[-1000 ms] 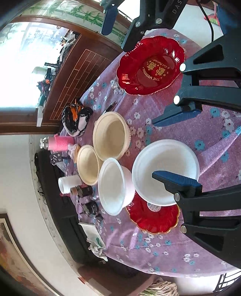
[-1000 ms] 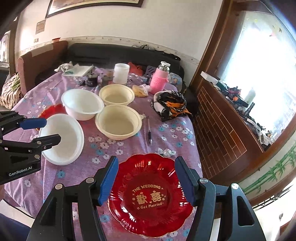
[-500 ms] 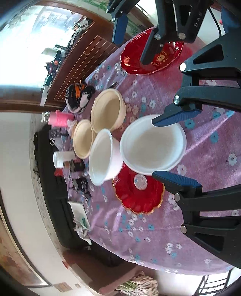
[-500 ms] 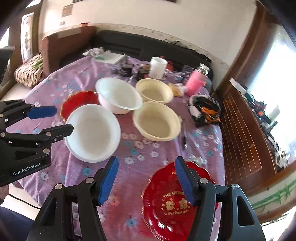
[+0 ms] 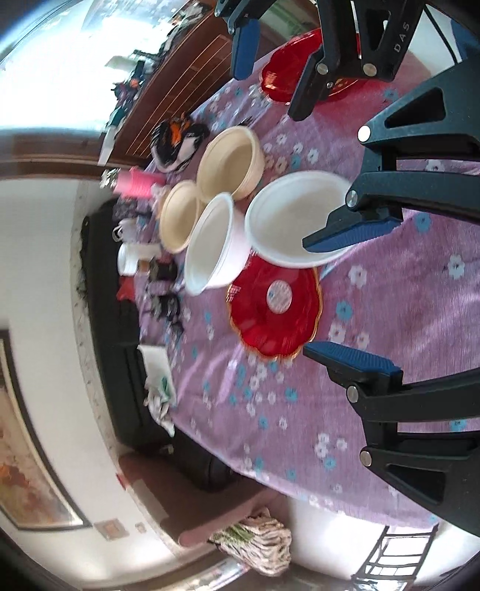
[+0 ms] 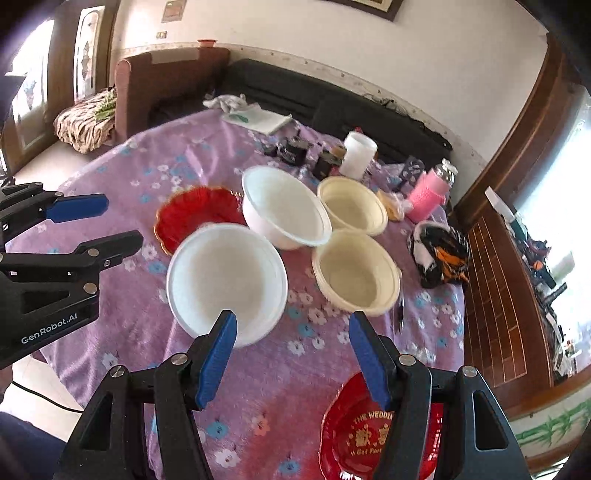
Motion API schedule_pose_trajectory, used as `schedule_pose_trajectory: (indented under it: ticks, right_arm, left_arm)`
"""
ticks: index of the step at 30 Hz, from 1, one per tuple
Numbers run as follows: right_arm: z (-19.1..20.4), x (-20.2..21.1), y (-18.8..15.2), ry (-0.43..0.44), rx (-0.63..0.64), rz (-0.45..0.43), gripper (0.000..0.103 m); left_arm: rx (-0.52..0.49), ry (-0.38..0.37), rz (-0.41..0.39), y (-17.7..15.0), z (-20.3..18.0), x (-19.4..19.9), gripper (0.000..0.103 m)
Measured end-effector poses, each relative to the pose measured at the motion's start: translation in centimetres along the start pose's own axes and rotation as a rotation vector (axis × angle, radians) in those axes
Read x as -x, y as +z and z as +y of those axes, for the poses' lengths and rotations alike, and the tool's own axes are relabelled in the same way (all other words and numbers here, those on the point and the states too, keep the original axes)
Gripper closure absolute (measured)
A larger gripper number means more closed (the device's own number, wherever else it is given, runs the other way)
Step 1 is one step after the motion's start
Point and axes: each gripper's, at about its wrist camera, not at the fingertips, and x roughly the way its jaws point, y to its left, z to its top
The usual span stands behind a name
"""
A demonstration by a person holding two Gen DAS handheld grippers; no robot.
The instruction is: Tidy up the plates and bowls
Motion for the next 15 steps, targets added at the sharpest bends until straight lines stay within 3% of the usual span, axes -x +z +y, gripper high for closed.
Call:
schedule_pose_trajectory:
  ticks: [6, 9, 15]
  right_arm:
    - [0.7, 1.2, 1.7, 0.026, 0.009, -0.067, 0.036]
    - [1.1, 1.7, 2.1, 0.056, 0.011, -0.090, 0.036]
    - [2.1, 1.9, 2.3, 0.100, 0.022, -0.098, 0.036]
  left_arm:
    - [0.021, 0.090, -0.055, 0.1, 1.5, 1.6, 0.053]
    - [0.023, 0.123, -0.069, -0.1, 1.9, 2.1, 0.047]
    - [0.037, 0.153, -0.064, -0.6, 2.6, 2.5, 0.047]
